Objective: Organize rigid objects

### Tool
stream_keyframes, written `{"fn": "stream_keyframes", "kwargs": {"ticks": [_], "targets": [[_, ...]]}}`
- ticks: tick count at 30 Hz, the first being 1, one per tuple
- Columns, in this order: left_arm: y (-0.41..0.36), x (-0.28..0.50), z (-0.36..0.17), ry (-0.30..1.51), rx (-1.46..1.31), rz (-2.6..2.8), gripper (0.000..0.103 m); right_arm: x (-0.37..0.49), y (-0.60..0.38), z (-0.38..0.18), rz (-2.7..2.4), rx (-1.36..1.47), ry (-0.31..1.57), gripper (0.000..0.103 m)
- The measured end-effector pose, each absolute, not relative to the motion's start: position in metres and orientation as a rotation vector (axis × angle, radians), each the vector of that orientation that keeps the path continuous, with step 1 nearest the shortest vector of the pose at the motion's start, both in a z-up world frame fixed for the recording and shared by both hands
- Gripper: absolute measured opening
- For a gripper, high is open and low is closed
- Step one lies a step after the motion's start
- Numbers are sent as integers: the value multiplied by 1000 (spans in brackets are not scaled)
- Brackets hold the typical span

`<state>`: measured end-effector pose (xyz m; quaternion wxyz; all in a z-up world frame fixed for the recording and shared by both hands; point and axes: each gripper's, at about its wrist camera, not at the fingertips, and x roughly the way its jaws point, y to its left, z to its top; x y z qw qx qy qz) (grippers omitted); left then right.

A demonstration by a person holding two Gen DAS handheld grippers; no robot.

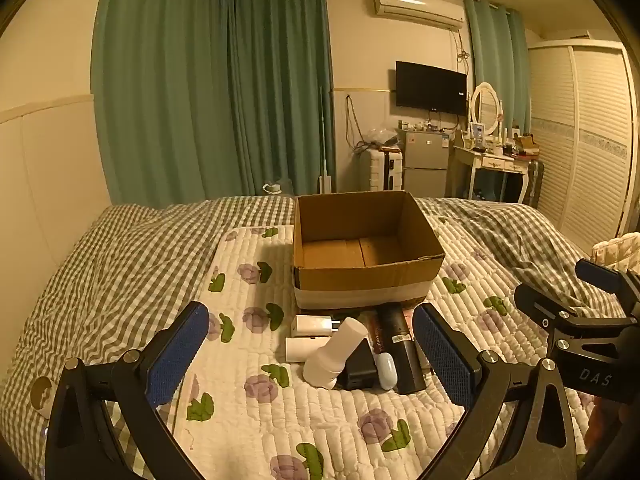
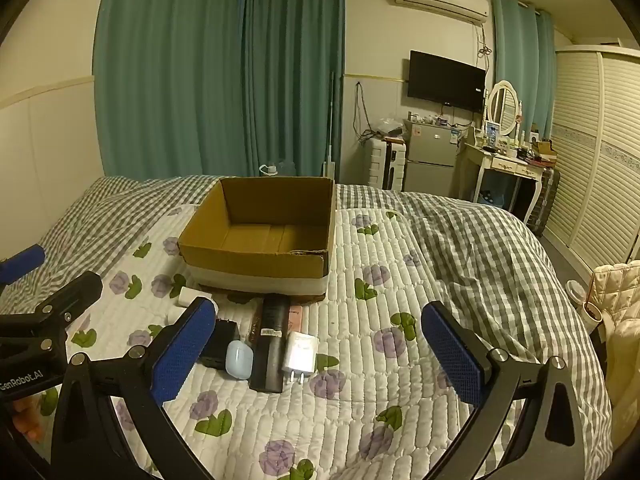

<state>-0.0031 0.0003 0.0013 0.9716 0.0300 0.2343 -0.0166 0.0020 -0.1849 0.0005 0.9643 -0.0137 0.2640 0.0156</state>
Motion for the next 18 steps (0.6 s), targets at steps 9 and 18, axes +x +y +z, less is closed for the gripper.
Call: {"fn": "stream_keyframes", "kwargs": {"ticks": [9, 18], "targets": [[0, -3, 3, 470, 59, -28, 103, 3, -189, -1, -3, -28, 549, 103], [1, -3, 4, 470, 59, -27, 103, 2, -186, 2, 14, -30, 545, 103]]}}
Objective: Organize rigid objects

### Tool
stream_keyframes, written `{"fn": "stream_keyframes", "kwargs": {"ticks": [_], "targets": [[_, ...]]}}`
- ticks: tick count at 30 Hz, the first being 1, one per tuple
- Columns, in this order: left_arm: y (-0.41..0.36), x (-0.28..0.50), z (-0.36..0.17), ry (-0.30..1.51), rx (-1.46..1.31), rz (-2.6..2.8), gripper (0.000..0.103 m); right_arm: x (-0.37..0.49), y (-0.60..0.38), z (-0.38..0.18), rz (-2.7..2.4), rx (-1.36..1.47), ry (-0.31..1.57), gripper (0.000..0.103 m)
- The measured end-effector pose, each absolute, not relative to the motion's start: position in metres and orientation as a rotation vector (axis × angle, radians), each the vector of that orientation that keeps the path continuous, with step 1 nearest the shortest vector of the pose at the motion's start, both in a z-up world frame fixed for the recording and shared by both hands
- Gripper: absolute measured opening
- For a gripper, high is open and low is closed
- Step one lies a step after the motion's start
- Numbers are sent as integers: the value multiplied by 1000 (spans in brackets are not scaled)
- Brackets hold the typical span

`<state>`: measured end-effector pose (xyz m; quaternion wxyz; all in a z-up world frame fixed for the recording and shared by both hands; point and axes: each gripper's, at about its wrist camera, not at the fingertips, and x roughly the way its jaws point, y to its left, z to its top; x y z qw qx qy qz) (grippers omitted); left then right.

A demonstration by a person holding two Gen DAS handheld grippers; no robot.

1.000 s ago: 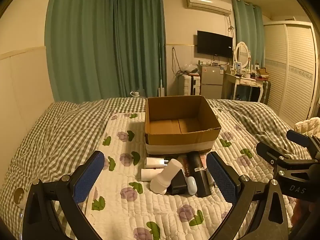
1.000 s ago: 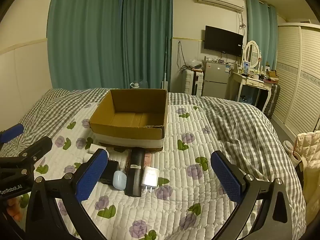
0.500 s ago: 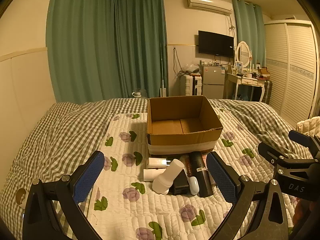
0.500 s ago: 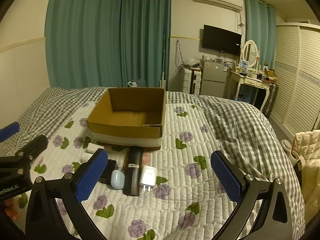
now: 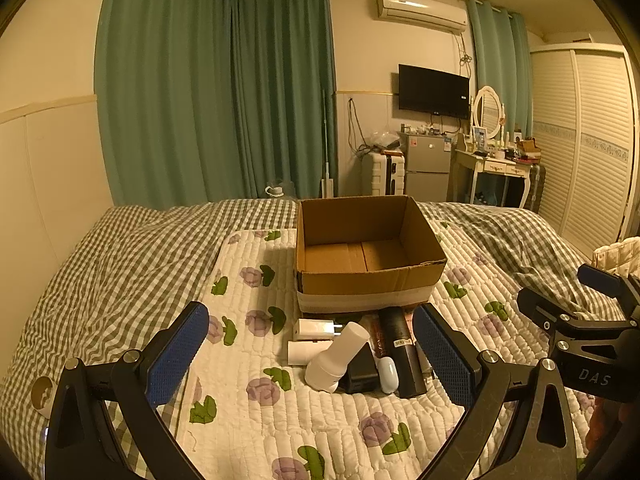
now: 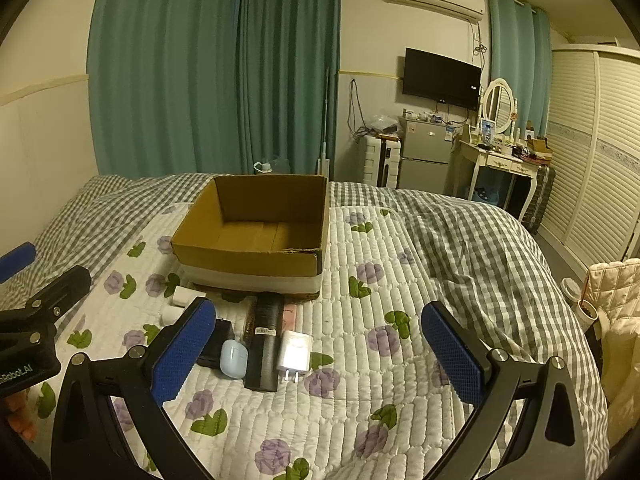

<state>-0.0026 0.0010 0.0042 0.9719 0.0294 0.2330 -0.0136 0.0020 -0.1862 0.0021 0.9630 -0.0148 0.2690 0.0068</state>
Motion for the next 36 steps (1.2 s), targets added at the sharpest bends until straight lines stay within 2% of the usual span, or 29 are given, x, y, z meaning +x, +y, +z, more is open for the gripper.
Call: {"fn": "stream_keyframes", "kwargs": {"ticks": [36], "targets": [[3, -1, 4, 475, 60, -31, 103, 0, -184, 5, 16, -37, 538, 103]]}}
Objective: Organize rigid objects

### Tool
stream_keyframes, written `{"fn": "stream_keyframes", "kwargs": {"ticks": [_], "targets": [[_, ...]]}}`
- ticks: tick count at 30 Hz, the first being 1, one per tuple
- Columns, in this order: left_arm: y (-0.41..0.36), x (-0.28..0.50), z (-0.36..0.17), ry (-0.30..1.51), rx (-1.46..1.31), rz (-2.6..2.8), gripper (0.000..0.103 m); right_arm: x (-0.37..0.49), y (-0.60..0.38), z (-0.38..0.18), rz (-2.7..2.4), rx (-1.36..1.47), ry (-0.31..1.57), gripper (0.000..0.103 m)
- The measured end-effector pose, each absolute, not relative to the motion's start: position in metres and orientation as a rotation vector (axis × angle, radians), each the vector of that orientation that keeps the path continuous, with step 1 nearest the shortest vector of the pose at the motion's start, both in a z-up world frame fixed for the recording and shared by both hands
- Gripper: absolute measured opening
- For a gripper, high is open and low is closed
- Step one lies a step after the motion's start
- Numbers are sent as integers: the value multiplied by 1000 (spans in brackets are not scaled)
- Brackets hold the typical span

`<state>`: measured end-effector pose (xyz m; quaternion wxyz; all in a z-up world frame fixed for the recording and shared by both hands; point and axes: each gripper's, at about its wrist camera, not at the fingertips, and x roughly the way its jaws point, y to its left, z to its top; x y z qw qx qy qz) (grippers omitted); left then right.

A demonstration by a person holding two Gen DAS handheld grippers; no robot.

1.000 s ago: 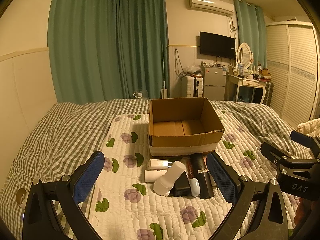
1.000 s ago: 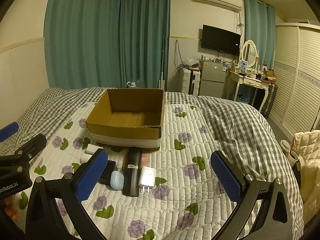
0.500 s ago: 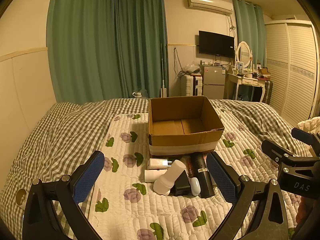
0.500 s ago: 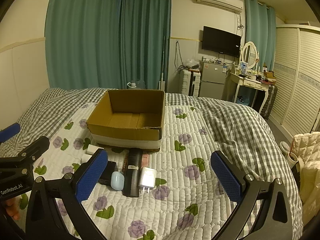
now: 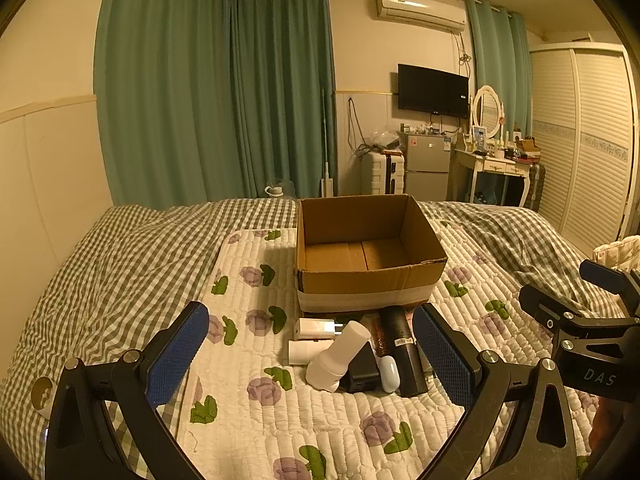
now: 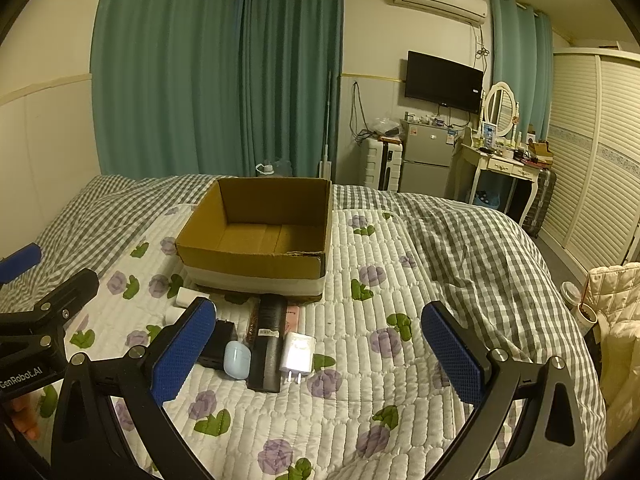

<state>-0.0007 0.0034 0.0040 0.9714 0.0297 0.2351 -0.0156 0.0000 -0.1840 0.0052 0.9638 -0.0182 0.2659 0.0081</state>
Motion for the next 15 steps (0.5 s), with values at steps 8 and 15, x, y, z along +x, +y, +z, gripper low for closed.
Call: {"fn": "stream_keyframes", "kwargs": {"ticks": [8, 15], "targets": [[4, -1, 11, 468, 59, -11, 103, -2, -183, 8, 21, -43, 537, 103], [4, 9, 9, 491, 72, -20, 103, 1, -186, 10, 14, -52, 547, 103]]}}
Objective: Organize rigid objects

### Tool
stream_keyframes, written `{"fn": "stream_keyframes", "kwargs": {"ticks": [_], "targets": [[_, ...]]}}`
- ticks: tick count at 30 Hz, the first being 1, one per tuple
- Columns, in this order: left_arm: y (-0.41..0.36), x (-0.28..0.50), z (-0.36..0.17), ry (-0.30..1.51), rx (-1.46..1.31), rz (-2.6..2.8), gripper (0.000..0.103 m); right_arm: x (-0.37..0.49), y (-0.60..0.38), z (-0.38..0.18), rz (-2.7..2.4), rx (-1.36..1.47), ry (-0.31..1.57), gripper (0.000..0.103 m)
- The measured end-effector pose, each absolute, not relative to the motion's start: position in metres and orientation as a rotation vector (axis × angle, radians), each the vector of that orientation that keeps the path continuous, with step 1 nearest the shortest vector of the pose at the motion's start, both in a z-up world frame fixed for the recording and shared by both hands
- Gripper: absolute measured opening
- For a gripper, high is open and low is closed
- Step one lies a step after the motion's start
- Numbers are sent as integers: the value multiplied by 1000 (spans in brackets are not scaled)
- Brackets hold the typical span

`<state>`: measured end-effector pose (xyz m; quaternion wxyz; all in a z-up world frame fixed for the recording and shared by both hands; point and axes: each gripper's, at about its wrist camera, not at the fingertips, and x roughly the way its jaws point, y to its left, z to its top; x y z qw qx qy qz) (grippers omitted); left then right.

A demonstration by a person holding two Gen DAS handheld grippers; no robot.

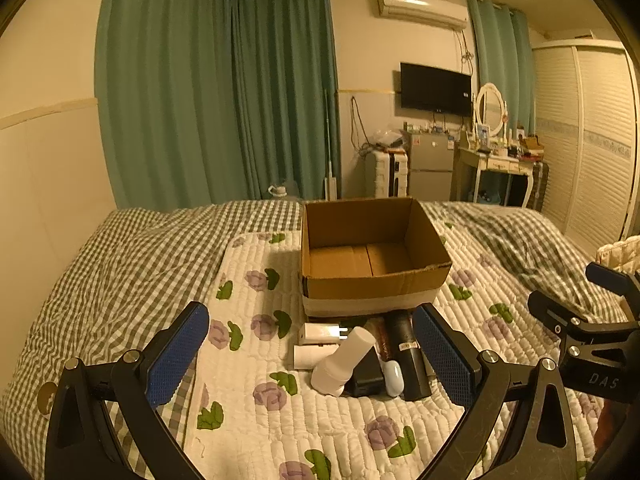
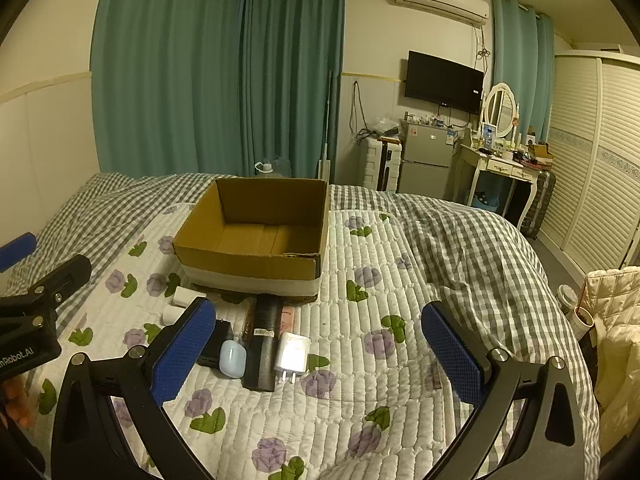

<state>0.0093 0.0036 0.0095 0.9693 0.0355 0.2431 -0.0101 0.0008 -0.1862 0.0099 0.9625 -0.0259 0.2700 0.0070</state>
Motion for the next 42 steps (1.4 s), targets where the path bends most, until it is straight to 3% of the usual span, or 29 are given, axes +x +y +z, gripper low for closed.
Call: {"fn": "stream_keyframes", "kwargs": {"ticks": [11, 16, 25, 27, 30, 31, 35, 42], "targets": [[-11, 66, -41, 638, 119, -6, 102, 59, -190, -23, 45, -92, 676, 103], [-18, 98, -87, 757, 149, 9, 94, 84, -195, -54, 54, -84, 758, 103], [-31, 124, -129, 847, 170, 4, 89, 107, -199, -91, 108, -59, 849, 103], [-31, 130, -132, 862, 150, 12, 81, 111, -198, -95, 113, -59, 859, 103], [-33, 135, -137, 882, 133, -8, 62, 116, -195, -101, 117, -67, 878, 103], [-33, 137, -139, 887, 137, -17, 51, 117, -193, -103, 116, -72, 885, 103], [-36, 136, -141, 861, 181, -17, 38, 121, -194, -112, 116, -72, 914, 98], [-22, 127, -116, 807, 134, -4, 34, 131, -191, -124, 118, -49, 976, 87]]}}
